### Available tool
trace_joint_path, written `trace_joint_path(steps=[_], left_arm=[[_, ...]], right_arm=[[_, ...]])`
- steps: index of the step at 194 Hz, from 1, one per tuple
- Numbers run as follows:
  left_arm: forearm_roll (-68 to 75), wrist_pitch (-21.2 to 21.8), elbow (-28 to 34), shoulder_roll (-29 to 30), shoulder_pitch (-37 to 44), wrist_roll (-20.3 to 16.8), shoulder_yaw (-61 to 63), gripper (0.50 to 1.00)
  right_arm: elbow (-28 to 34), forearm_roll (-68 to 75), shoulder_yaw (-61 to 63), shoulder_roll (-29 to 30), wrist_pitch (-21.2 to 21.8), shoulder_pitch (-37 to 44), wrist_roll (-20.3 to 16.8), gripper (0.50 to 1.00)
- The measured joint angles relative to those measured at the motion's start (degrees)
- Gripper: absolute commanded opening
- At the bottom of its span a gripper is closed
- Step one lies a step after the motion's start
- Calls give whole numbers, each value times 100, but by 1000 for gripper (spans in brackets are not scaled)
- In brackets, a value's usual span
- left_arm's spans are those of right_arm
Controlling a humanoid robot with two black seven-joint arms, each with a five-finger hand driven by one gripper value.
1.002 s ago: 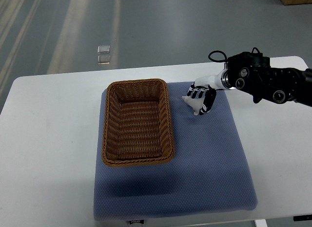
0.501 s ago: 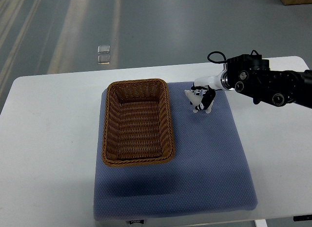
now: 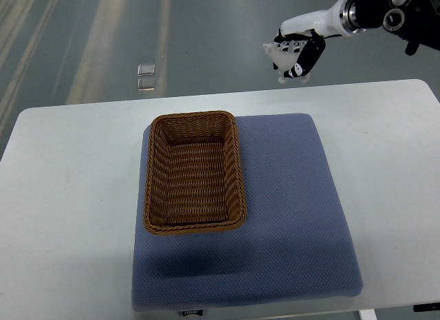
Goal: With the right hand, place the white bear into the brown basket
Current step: 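Lift the held bear and carry it over the brown basket, then lower the bear into the basket and open the right hand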
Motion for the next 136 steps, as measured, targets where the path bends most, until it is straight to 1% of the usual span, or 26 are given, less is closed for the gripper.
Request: trace_joint_path(steps=[22, 37, 47, 62, 83, 112, 136], left_arm=[[3, -2, -1, 0, 0, 0, 5, 1000], [4, -2, 3, 0, 0, 0, 7, 1000], [4, -2, 11, 0, 0, 0, 8, 1000], [3, -2, 15, 0, 0, 0, 9, 1000], [-1, -2, 16, 0, 0, 0, 9, 1000], [-1, -2, 10, 0, 0, 0, 9, 1000], [-2, 1, 8, 0, 0, 0, 4, 1000]], right_arm=[[86, 31, -7, 13, -4, 76, -2, 500], [87, 48, -8, 170, -64, 66, -2, 500], [64, 53, -9, 350, -196, 35, 3, 500], [-22, 54, -9, 727, -605, -64, 39, 500], [-214, 42, -16, 1405, -1122, -308, 212, 500], [-672, 25, -16, 2334, -1504, -660, 294, 500], [-1096, 2, -35, 2940, -1667, -985, 299, 500]])
